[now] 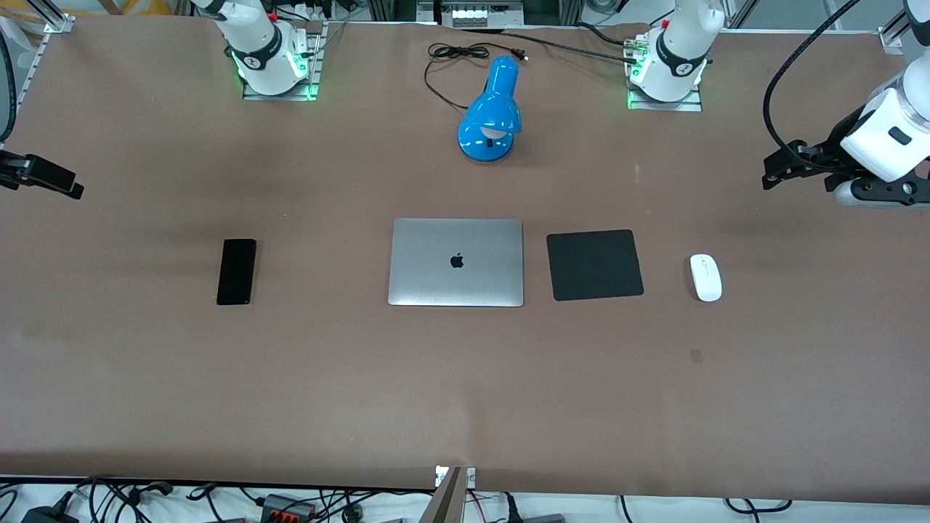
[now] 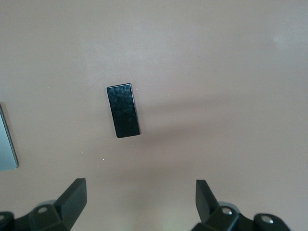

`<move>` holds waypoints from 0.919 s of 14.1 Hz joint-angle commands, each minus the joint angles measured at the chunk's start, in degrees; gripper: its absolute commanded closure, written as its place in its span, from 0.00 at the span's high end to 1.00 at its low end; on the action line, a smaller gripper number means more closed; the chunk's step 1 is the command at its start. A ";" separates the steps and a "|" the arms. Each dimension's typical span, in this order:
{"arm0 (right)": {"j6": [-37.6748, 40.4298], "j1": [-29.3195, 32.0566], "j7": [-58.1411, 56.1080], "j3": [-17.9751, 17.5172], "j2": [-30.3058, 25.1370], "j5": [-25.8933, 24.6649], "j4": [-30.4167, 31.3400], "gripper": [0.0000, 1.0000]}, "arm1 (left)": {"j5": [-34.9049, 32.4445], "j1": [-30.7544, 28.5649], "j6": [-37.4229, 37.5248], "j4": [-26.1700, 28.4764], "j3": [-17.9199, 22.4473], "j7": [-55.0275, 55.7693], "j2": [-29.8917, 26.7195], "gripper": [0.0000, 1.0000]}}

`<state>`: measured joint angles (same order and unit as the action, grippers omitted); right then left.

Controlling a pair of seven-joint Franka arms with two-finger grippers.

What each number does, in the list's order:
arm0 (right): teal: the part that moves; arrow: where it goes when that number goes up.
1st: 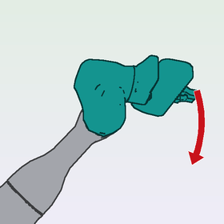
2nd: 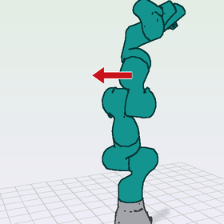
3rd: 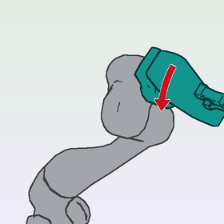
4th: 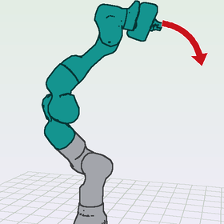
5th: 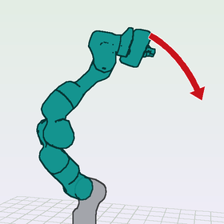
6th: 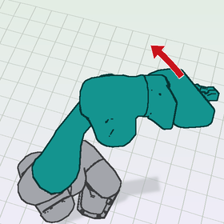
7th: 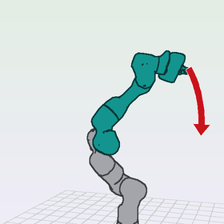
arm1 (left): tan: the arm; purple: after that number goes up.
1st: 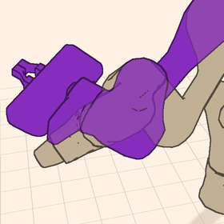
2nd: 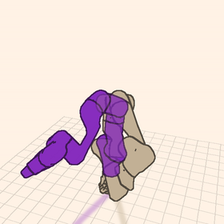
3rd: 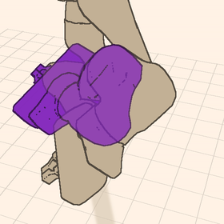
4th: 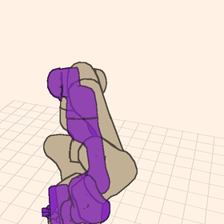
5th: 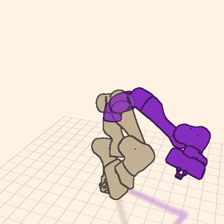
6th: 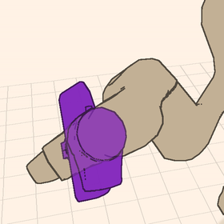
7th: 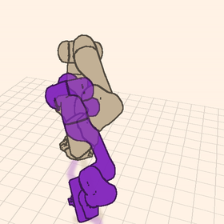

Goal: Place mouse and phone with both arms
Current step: 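Reach the right gripper to the black phone while the left gripper reaches the mouse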

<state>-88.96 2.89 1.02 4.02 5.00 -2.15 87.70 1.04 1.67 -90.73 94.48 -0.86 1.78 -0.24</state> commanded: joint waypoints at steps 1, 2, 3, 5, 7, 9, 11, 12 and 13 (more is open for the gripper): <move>0.90 0.01 -0.76 -0.24 -0.17 -0.76 -0.43 1.00 | -1.13 -0.17 1.87 -1.76 -0.46 -1.08 0.68 1.00; 0.81 0.10 -0.85 -0.24 -0.17 -0.75 -0.43 1.00 | -1.13 -0.17 1.96 -1.76 -0.46 -1.08 0.68 1.00; 0.98 0.18 -0.76 -0.24 -0.17 -0.41 -0.43 1.00 | -1.13 -0.17 1.96 -1.76 -0.46 -1.08 0.68 1.00; 0.98 0.27 -0.23 -0.15 -0.17 -0.23 -0.43 1.00 | -1.13 -0.17 1.96 -1.76 -0.46 -0.73 0.68 1.00; 0.98 0.27 -0.58 -0.15 0.79 -0.31 -0.43 1.00 | -1.13 -0.26 1.96 -1.84 -0.37 -0.46 0.77 1.00; 0.98 -0.16 -0.50 -0.33 4.73 -0.32 -0.34 1.00 | -1.13 -0.18 2.05 -1.84 -0.37 -0.55 0.94 1.00; -1.03 -0.43 -0.32 -0.50 11.40 0.73 -0.25 1.00 | -1.13 0.09 4.75 -1.84 -0.37 -0.29 1.64 1.00; -3.91 -1.39 0.29 -0.51 14.39 2.39 0.10 1.00 | -1.04 -0.09 6.86 -1.93 -0.37 -0.46 1.82 1.00; -6.72 -2.53 0.64 -0.51 16.43 2.58 1.23 1.00 | -0.43 -0.35 6.89 -2.19 -0.29 -0.55 2.26 1.00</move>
<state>-92.17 2.22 1.03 3.54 15.96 -0.64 89.02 1.04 1.69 -86.24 94.48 -0.90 1.78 0.27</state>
